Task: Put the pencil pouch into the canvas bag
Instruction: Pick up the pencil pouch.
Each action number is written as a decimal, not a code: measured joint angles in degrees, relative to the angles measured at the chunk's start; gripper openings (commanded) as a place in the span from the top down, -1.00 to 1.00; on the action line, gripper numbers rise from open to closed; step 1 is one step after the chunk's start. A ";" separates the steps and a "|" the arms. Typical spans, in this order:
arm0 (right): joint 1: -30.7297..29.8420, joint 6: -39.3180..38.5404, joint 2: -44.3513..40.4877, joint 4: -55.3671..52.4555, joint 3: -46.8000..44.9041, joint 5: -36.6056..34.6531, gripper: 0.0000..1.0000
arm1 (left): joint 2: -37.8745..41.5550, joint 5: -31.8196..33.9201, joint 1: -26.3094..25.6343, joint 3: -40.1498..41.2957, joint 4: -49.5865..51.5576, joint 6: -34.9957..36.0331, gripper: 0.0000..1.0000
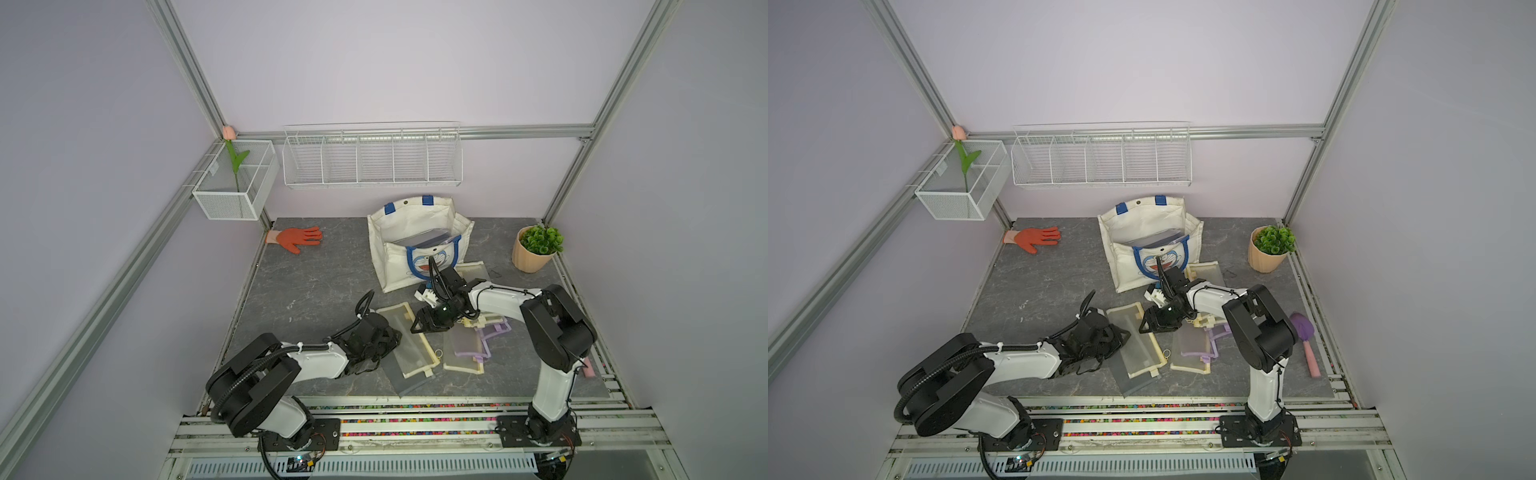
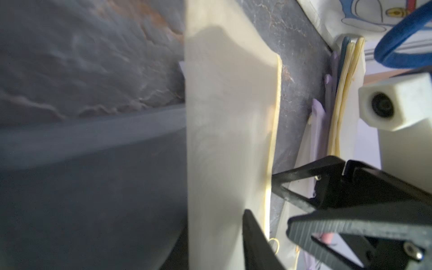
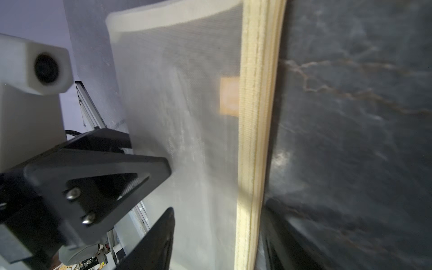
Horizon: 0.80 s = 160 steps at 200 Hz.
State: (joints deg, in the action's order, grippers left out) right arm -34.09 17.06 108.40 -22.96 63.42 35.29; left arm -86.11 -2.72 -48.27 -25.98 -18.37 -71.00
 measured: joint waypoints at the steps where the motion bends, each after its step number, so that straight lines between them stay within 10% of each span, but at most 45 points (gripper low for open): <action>1: -0.09 0.00 0.00 -0.02 0.00 0.00 -0.21 | -0.07 0.00 -0.04 -0.02 -0.09 -0.24 0.88; 104: -0.59 -2.67 -19.58 -10.21 2.84 -3.06 -0.69 | 31.78 10.78 0.61 -15.13 25.44 16.63 1.00; 160: 1.07 -2.32 -25.62 -17.38 8.94 -4.66 -0.87 | 29.70 16.39 2.32 -39.28 44.19 34.29 1.00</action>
State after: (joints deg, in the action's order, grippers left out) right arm -33.01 14.74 82.78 -40.34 72.36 30.63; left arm -56.40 13.67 -45.95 -65.25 25.82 -36.71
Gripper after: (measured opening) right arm 0.925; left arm 0.047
